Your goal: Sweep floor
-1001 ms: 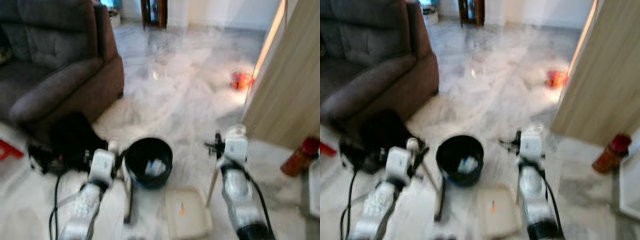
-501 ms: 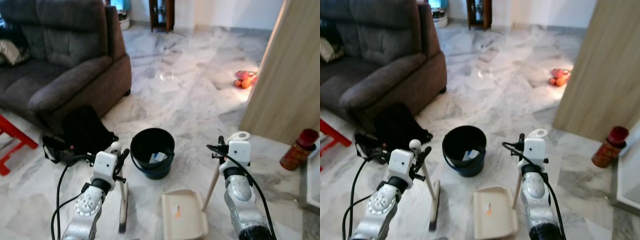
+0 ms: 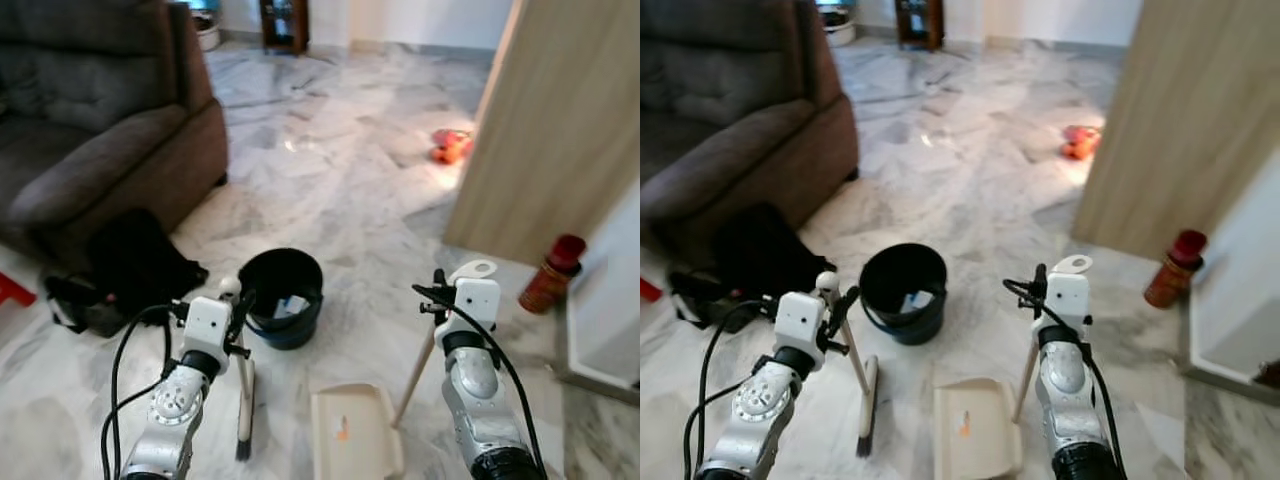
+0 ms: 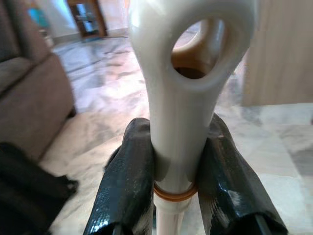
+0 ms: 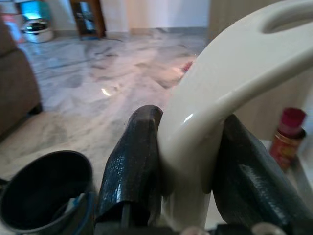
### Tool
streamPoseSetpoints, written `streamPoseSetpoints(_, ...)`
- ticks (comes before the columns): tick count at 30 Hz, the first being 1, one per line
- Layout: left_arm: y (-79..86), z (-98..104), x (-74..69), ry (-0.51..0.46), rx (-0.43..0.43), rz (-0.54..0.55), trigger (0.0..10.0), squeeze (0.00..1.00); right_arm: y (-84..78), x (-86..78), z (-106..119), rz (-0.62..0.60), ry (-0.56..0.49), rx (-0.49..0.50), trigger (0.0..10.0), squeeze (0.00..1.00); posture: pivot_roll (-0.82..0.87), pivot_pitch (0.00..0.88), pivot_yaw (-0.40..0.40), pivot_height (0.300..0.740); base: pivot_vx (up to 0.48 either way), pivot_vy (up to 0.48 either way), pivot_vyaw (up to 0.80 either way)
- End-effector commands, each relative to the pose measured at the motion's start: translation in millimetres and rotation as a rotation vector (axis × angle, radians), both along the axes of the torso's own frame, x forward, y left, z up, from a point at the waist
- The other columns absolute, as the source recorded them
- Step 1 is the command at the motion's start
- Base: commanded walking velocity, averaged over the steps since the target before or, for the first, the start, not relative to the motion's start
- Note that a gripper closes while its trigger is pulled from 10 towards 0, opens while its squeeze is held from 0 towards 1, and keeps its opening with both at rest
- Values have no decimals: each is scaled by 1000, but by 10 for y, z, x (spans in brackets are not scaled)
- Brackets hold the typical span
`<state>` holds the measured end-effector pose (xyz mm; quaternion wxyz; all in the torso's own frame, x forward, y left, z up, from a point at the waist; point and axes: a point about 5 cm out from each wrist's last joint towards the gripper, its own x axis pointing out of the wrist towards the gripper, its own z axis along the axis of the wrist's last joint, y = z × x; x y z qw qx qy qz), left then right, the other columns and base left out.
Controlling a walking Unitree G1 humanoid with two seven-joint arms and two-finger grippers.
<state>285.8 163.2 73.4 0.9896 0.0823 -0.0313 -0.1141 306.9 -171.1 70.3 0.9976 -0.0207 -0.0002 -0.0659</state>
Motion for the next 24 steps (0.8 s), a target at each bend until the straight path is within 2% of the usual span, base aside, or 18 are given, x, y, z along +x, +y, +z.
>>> streamPoseSetpoints(1, 19, 66, 48, -29, -3, 4, 10000, 0, -7, 40, 75, -2, -26, -6, 10000, 0, 26, 45, 50, 740, 0, 0, -800)
streamPoseSetpoints(24, 40, 87, 91, -36, 2, -4, 10000, 0, -21, 65, 71, -15, -23, -28, 10000, 0, 42, 2, 56, 740, 0, 0, -800)
